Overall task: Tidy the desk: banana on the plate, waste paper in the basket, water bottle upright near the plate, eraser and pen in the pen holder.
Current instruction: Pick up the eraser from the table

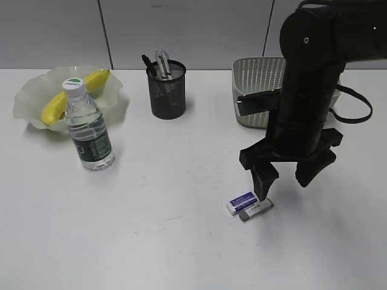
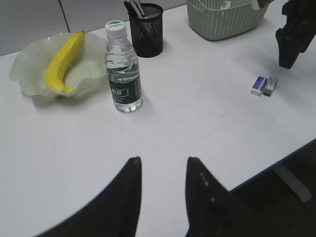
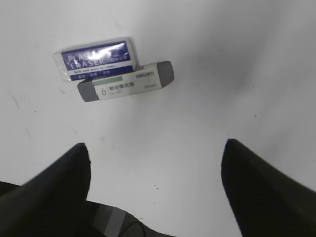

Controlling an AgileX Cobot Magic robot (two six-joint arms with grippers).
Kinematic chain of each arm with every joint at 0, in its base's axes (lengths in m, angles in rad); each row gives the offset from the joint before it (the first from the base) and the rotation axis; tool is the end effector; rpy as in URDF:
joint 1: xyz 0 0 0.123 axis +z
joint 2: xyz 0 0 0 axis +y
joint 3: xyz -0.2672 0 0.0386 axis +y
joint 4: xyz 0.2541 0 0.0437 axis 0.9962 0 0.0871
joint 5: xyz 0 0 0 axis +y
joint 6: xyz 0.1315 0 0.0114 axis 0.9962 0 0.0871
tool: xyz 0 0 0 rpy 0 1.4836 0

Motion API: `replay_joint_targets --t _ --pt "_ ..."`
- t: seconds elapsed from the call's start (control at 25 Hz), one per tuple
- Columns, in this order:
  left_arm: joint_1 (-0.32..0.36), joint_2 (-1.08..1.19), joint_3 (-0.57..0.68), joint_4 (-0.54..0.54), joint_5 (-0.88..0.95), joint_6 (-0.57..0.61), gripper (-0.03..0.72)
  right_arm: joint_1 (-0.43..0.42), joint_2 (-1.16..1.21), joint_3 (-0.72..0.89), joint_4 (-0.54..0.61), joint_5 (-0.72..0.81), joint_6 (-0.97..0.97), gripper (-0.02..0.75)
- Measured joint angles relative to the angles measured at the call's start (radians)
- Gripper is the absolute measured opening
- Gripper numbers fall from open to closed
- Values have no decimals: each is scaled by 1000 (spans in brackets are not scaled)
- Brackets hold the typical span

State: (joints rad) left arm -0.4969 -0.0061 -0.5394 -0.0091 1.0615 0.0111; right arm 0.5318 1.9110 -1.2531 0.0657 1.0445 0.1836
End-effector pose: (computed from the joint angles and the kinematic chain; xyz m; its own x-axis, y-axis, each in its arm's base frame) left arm 0.0409 -0.0234 0.2742 -0.3623 0.2040 -0.9095 0.4855 0.8743 0.0028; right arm 0.2957 0.1827 0.1096 -0.9493 -0.3095 0.0546 -0.3073 0.9505 0.0461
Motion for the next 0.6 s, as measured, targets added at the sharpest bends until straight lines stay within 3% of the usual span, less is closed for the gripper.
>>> replay_joint_targets --t 0.32,0.6 --pt "0 0 0 0 0 0 230 4 5 0 18 -63 -166 666" --pt "0 3 0 -1 0 0 237 30 93 -1 -13 -86 -189 665"
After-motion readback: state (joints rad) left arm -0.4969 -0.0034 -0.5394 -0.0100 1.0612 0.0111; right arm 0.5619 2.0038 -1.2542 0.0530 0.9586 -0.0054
